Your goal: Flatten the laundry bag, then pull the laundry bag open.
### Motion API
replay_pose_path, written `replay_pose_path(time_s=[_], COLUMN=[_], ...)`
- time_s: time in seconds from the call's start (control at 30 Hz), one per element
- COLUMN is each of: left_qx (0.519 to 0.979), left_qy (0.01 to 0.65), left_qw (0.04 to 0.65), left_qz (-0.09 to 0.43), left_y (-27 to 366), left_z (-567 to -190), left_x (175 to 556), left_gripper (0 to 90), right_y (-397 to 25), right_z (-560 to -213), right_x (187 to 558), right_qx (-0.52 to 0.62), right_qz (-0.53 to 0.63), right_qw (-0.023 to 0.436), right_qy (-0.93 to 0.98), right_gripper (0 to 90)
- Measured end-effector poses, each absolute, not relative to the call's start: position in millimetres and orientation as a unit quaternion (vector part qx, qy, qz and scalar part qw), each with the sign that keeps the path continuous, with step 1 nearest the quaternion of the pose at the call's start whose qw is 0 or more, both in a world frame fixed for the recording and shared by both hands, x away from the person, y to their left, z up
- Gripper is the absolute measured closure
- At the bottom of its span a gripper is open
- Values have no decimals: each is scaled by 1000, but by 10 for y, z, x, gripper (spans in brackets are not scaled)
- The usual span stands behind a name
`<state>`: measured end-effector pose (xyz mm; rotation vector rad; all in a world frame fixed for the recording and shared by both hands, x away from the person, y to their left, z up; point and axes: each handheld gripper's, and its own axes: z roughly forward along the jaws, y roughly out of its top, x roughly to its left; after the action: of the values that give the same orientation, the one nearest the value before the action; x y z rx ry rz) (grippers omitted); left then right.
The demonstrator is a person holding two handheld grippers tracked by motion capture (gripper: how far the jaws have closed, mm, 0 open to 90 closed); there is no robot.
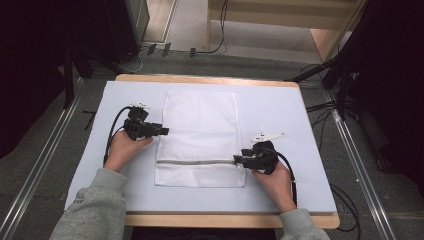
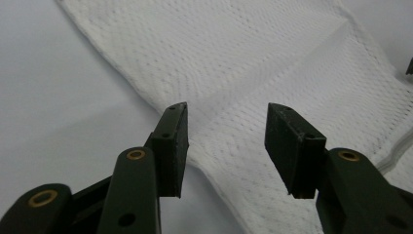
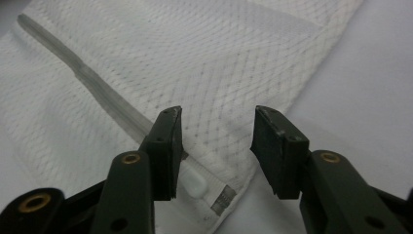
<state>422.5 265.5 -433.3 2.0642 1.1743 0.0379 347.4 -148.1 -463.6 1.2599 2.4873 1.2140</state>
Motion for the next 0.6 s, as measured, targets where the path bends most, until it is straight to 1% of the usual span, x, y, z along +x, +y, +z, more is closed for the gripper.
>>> replay_pose_path(time_s=[0.07,0.17,0.43,0.6], left_qx=[810,813,818,822], left_qy=[452,443,424,416], left_qw=[372,377,389,388], left_qz=[17,14,15,10], left_y=[2631,2601,2503,2450], left_z=[-4308,-4265,-4186,-4167], left_x=[4203,4162,4086,4056], left_gripper=[498,474,413,404], right_y=[-1474,-1478,-1560,-1567], right_z=[-4628,-4606,-4563,-4561], right_x=[3450,3420,3347,3319], right_qx=[407,402,405,405], right_qz=[401,405,419,417], right_qw=[57,65,61,57], right_qy=[819,819,810,812], right_gripper=[516,505,496,502])
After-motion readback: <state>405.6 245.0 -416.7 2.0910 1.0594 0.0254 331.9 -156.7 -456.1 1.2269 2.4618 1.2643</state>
